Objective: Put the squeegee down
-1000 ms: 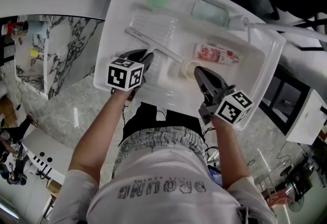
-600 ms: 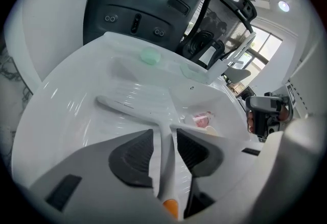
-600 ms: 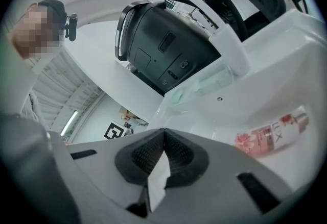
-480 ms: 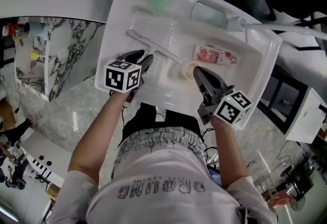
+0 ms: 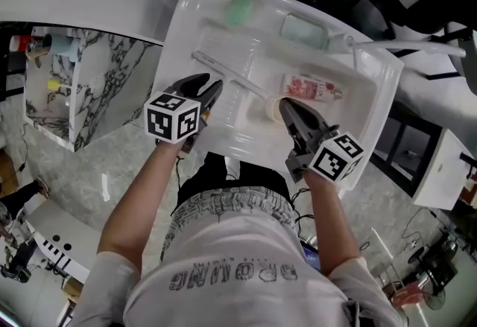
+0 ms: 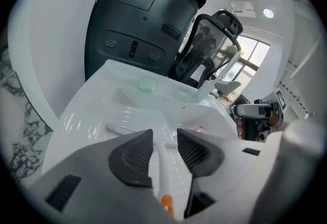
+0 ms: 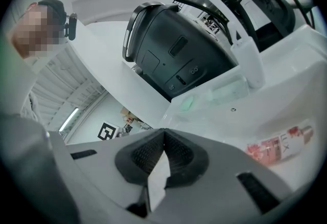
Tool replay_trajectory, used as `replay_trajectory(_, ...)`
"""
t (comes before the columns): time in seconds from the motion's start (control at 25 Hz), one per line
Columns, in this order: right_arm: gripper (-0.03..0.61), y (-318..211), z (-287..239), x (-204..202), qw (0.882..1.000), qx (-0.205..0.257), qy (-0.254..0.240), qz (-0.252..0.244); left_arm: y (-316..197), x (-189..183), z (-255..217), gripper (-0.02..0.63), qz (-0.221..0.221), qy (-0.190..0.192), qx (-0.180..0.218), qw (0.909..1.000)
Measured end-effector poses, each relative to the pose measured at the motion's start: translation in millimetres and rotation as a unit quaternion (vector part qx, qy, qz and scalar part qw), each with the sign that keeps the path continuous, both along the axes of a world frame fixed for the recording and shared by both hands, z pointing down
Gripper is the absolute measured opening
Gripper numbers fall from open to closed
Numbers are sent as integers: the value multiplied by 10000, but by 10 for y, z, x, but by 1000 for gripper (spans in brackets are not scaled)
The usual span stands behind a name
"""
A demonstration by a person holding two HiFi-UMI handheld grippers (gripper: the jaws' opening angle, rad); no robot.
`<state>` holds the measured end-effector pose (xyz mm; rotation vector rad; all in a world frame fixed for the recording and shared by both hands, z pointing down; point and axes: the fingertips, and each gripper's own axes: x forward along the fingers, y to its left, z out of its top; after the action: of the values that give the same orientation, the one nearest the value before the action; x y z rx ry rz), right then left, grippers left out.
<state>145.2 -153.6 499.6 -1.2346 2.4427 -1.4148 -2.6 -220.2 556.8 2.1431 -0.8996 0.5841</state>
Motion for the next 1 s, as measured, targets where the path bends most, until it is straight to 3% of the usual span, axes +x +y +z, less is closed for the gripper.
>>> replay_trajectory(0.36, 8, -58, -249, -160, 9995, 277, 172, -9, -55, -161, -560, 163, -133, 674, 568, 9960)
replay_trajectory(0.76, 8, -109, -528, -329, 9982, 534, 263, 93, -70, -387, -1124, 139, -90, 959, 1230, 9877)
replay_trajectory(1.0, 8, -77, -682, -412, 9969, 659, 412, 125, 24, -522, -1413, 112, -84, 1238, 1421, 9820)
